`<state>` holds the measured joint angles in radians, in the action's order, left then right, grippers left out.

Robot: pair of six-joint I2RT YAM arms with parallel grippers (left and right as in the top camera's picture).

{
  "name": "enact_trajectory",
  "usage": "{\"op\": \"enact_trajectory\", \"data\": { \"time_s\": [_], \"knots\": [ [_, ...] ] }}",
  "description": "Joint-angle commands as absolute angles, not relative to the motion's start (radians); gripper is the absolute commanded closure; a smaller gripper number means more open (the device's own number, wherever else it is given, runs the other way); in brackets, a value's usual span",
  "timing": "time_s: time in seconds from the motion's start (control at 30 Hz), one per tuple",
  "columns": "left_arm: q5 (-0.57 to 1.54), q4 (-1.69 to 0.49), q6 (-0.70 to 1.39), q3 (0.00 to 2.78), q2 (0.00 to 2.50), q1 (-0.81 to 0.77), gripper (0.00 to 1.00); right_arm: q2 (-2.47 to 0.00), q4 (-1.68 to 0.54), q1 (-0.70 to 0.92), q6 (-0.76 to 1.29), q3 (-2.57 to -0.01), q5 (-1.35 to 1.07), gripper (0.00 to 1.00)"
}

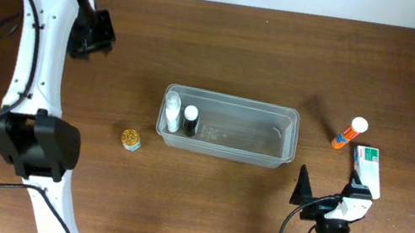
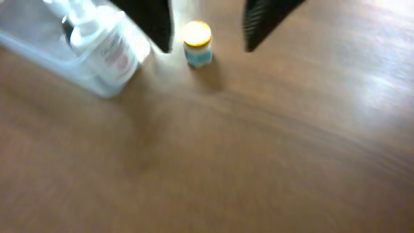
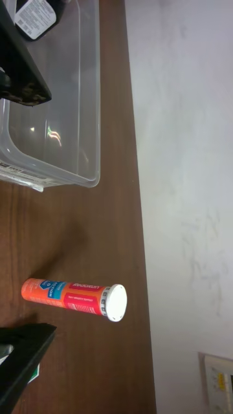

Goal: Pack container
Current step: 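Move the left gripper down to the gold-capped jar and grasp it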

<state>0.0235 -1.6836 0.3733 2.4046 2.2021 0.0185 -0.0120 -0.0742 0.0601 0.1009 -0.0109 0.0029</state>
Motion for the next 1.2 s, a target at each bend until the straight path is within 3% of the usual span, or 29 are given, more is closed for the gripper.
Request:
{"op": "enact_trajectory", "data": {
  "time_s": [0.0, 0.23, 0.3, 0.4, 0.6, 0.63, 0.93, 1.17],
  "knots": [
    [0.175, -1.688, 0.316, 2.271, 2.208, 0.009, 0.67, -0.009, -0.080, 0.065, 0.097, -0.006, 0.012, 0.02],
    [0.180, -1.658, 0.318, 1.967, 2.208, -0.022, 0.61, -0.009, -0.080, 0.065, 0.097, -0.006, 0.012, 0.02],
    [0.181, -1.633, 0.320, 1.905, 2.208, -0.022, 0.52, -0.009, -0.081, 0.065, 0.097, -0.006, 0.012, 0.02],
    [0.188, -1.612, 0.319, 1.847, 2.208, -0.022, 0.25, -0.009, -0.080, 0.065, 0.097, -0.006, 0.012, 0.02],
    [0.222, -1.577, 0.313, 1.763, 2.208, -0.024, 0.14, -0.009, -0.080, 0.065, 0.097, -0.006, 0.012, 0.02],
    [0.224, -1.567, 0.313, 1.750, 2.208, -0.025, 0.09, -0.009, -0.081, 0.065, 0.097, -0.006, 0.012, 0.02],
    [0.293, -1.454, 0.312, 1.636, 2.208, -0.025, 0.05, -0.009, -0.080, 0.065, 0.097, -0.006, 0.012, 0.02],
    [0.263, -1.411, 0.286, 1.623, 2.208, -0.067, 0.10, -0.009, -0.080, 0.065, 0.097, -0.006, 0.012, 0.02]
  ]
}}
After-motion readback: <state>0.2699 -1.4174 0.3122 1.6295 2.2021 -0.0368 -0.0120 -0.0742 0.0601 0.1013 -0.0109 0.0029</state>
